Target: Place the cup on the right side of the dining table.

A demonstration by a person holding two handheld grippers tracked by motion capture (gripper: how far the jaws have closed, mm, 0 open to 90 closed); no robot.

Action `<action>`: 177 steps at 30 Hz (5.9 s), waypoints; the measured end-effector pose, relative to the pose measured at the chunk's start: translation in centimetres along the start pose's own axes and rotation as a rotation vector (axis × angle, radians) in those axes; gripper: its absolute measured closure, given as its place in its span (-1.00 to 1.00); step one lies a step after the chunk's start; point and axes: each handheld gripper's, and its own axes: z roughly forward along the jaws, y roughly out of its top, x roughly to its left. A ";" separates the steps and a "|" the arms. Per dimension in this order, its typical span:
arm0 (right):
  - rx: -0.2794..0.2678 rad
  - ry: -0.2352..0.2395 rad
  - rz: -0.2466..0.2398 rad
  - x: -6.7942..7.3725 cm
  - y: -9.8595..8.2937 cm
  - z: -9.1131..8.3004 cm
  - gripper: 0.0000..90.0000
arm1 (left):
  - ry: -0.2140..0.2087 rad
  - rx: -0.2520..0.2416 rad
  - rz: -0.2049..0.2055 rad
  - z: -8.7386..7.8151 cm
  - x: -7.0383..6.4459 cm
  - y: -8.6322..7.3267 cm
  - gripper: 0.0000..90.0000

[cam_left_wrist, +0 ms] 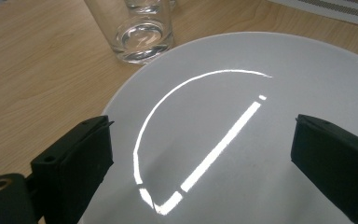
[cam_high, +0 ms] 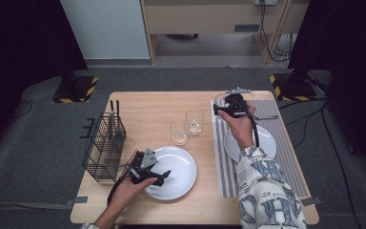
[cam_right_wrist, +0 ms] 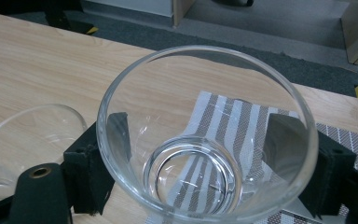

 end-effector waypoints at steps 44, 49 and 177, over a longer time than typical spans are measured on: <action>0.110 -0.002 -0.020 -0.3 -2.7 3.8 -0.56 | 0.026 0.017 0.025 -0.5 -0.7 -0.2 -0.89; 0.114 -0.001 -0.005 -0.4 -3.0 3.9 -0.56 | 0.025 0.014 0.030 -0.6 -0.8 -0.1 -0.89; 0.132 0.079 0.106 -1.2 -5.0 -1.1 -0.85 | 0.056 0.015 0.055 -0.8 -1.1 0.2 -0.89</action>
